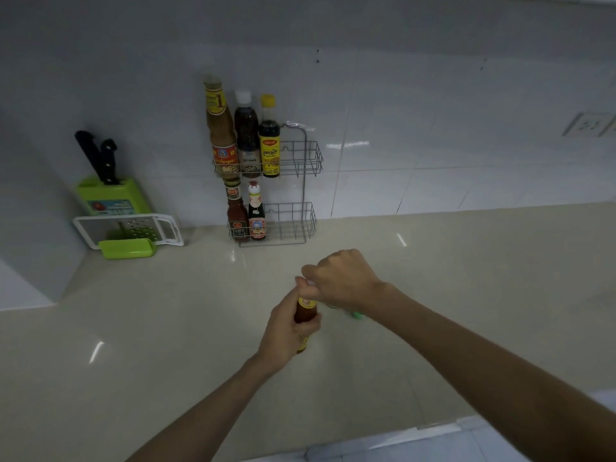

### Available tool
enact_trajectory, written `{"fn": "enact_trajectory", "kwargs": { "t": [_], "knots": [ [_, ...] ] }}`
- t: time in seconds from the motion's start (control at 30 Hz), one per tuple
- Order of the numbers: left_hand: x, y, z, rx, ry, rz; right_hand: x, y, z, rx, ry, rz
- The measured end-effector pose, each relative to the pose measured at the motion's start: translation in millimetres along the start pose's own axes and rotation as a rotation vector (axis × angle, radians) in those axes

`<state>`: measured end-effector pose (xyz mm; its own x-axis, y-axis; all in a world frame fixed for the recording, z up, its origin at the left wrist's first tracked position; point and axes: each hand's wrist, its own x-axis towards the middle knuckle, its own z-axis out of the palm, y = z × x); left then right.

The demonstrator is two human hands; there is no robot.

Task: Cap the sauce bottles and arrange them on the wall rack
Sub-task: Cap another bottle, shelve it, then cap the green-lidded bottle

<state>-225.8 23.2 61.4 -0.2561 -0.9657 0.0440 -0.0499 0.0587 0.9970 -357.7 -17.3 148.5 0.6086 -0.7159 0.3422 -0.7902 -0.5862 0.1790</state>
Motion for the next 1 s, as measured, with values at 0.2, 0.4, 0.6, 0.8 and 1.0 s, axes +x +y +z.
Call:
{"fn": "enact_trajectory", "kwargs": {
  "t": [0.2, 0.4, 0.6, 0.8, 1.0],
  "knots": [
    [-0.2, -4.7, -8.1, -0.065, -0.085, -0.063, 5.0, -12.8, -12.0, -0.007, -0.176, 0.188],
    [-0.6, -0.9, -22.6, 0.062, -0.202, -0.099, 10.3, 0.7, -12.0, -0.017, -0.188, -0.178],
    [1.8, -0.9, -9.6, 0.096, 0.17, -0.009, 26.9, -35.3, -8.3, -0.098, -0.268, 0.181],
    [14.0, 4.0, -30.6, 0.114, 0.165, -0.009, 40.5, -39.8, -4.3, 0.137, -0.217, 0.393],
    [19.6, -13.3, -76.8, 0.098, -0.102, -0.118, 56.5, -23.1, -12.1, 0.366, -0.113, 0.382]
  ]
}}
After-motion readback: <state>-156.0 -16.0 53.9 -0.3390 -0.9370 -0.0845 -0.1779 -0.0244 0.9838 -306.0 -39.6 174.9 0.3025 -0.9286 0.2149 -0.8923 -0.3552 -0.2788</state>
